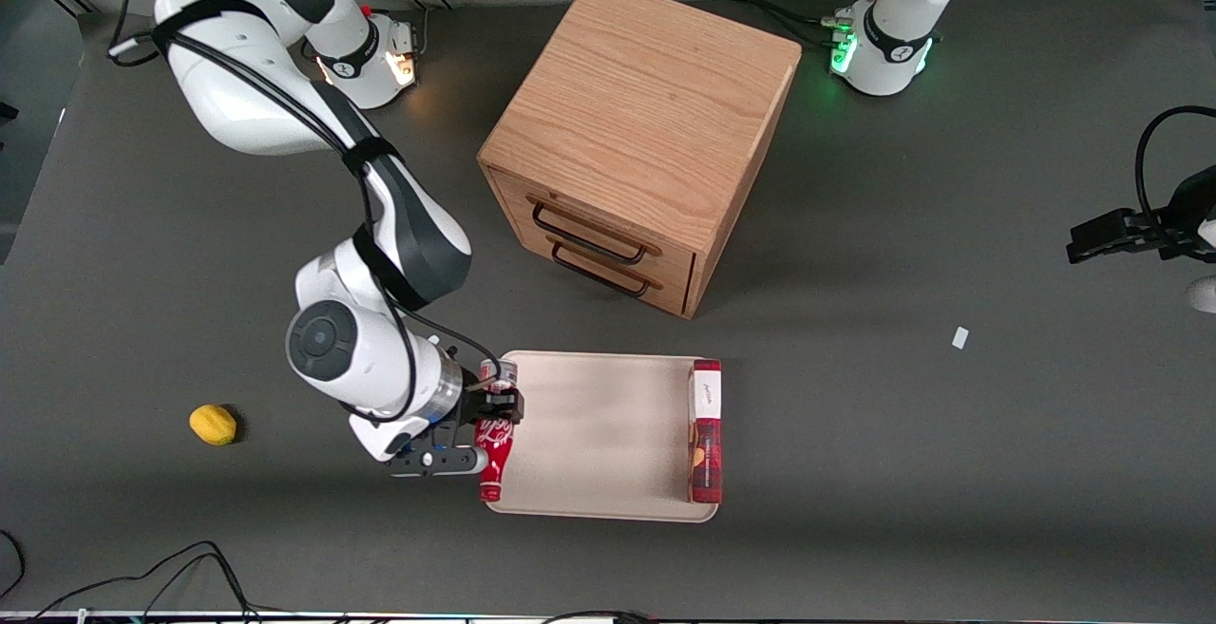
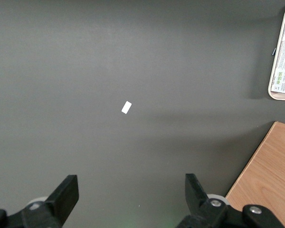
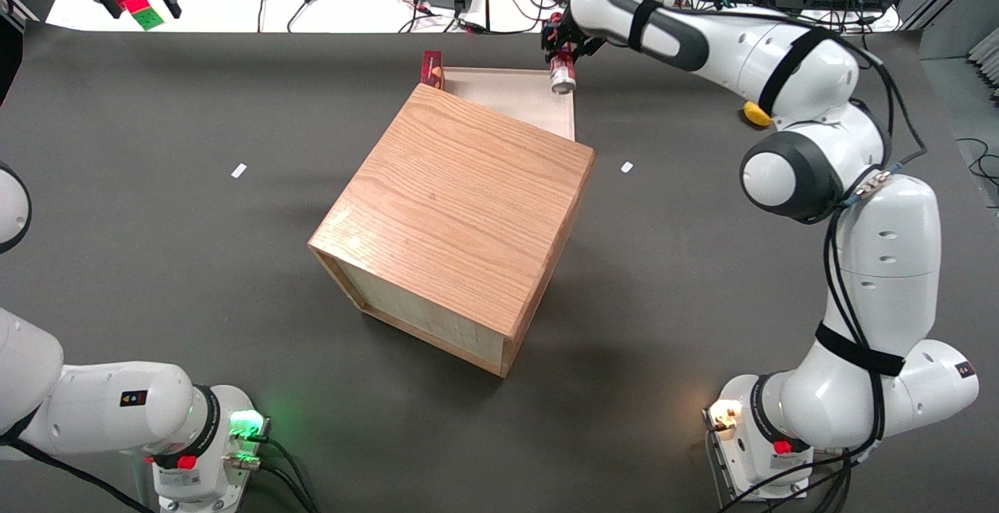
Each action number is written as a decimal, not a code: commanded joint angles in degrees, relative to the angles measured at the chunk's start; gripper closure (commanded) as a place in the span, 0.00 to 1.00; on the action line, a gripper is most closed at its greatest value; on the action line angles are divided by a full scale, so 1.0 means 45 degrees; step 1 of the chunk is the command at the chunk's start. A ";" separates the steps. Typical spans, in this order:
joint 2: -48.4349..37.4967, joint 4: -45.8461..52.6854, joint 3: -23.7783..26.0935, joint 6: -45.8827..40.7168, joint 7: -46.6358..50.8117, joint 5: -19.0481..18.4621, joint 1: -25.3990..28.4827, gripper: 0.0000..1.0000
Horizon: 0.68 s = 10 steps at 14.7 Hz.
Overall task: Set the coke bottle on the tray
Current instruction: 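Carry the held bottle over the cream tray with the right gripper, then lower the bottle onto the tray beside the red box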
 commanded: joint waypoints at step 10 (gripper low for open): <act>0.2524 0.0634 -0.0661 0.1633 0.0210 -0.0815 0.0592 0.95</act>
